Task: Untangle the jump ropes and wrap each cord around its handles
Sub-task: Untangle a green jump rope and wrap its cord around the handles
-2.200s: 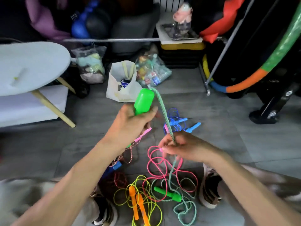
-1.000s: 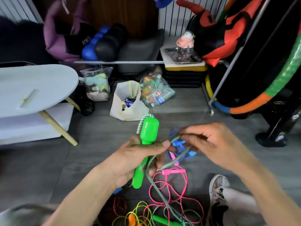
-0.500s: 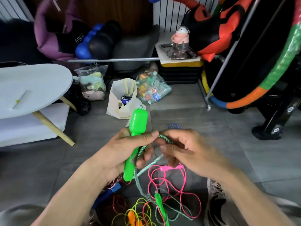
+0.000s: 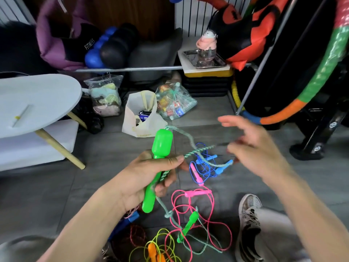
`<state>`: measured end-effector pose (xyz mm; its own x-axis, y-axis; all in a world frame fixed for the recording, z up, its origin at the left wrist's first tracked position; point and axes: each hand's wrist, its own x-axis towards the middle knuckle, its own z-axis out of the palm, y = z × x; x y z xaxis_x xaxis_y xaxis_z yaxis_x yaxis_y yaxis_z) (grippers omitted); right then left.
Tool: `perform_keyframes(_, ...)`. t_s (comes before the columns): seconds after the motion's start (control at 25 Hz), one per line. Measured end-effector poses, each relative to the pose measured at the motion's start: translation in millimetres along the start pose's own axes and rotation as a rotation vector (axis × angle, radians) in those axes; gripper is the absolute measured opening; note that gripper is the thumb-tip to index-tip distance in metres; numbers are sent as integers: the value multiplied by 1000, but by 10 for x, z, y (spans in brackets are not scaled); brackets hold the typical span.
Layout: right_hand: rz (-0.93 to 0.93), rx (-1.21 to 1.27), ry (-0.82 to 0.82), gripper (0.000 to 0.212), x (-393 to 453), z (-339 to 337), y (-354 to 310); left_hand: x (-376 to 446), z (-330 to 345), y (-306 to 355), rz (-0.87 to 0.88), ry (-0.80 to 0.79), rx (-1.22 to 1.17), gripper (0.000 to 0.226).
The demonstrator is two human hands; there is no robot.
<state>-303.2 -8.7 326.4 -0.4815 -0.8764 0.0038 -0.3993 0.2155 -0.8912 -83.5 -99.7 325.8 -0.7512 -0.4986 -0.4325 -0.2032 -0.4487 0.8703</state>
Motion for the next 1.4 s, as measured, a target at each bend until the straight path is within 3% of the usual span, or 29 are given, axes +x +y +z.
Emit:
perform_keyframes(0.08,-73,106,-346,41,-172,255,-103,29,35,-27,-82,-29,-55,20)
perform_keyframes(0.16,-74,208,-488,16,-260,389,-159,40,47,-29,-155,-92,-139,11)
perform_keyframes(0.24,-171,93,-378,7,-210,351,-132,30,46,-39,-146,-94,-151,6)
perform_keyframes(0.36,-302,-198,-80,6,-73,136,-73,80,49,-75,-76,3,-18,18)
perform_keyframes(0.56,-233,-67,384,5,98,-299,39,88,-1,1,-8,-19,63,21)
perform_keyframes(0.64,-186,-96,476,10,109,-341,54,51,3,38,40,-11,39,20)
perform_keyframes(0.68,-174,-135,418,21,79,-271,29,43,12,42,53,2,31,21)
perform_keyframes(0.76,-119,-11,117,44,-56,24,-31,49,47,40,53,34,1,21)
perform_keyframes(0.88,-19,292,-209,52,-339,516,-79,95,89,41,53,94,-251,21)
perform_keyframes(1.04,24,79,-552,56,-528,886,160,144,-3,84,59,129,-581,17)
perform_keyframes(1.12,-69,-120,-534,39,-547,994,261,153,-31,97,76,151,-649,18)
perform_keyframes(1.2,-110,-143,-469,15,-514,1038,284,156,-49,102,107,164,-630,22)
perform_keyframes(1.28,-43,55,-395,13,-455,1013,248,161,-61,86,129,183,-391,25)
perform_keyframes(1.4,179,603,-229,9,-350,792,63,95,-5,-1,153,183,46,17)
